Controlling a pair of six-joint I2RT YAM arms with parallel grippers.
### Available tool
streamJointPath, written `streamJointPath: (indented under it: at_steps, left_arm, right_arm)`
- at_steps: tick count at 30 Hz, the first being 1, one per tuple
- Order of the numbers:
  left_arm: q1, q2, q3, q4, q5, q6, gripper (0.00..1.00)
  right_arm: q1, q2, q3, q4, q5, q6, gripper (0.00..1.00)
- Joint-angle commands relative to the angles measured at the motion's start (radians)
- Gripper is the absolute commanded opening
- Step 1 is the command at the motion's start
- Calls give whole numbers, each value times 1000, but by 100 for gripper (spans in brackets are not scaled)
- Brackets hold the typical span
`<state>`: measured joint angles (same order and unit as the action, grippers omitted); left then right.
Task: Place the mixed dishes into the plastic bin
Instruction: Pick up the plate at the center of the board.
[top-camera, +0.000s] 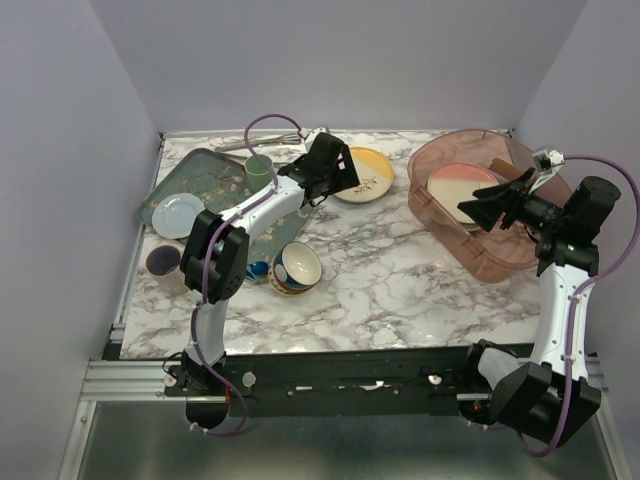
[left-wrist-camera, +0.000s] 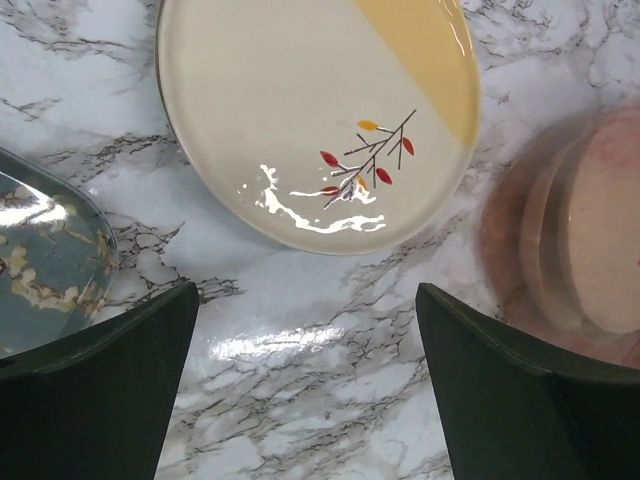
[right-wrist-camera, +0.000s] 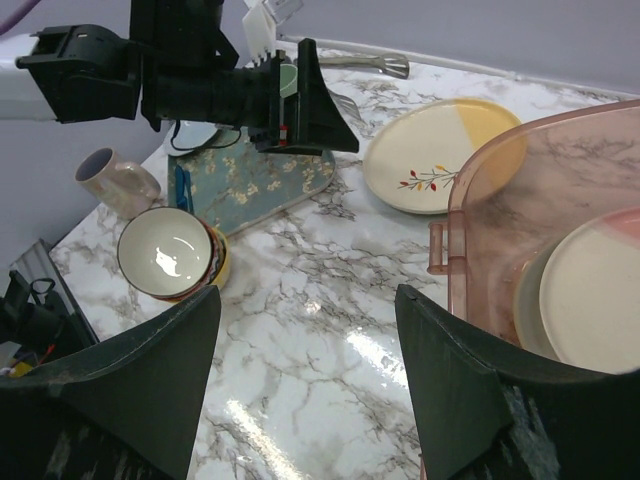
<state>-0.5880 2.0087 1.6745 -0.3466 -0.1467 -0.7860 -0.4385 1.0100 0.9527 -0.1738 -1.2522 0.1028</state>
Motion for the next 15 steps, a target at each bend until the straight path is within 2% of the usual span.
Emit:
streamJointPath:
  at_steps: [1,15]
  left_arm:
    - [23,48,50,-26,-17,24,98]
    - [93,166,106,6,88,22,80]
  right_arm:
    - [3,7,-6,-9,-30,-15,78]
    - [3,15,-6,-12,-29,-17,78]
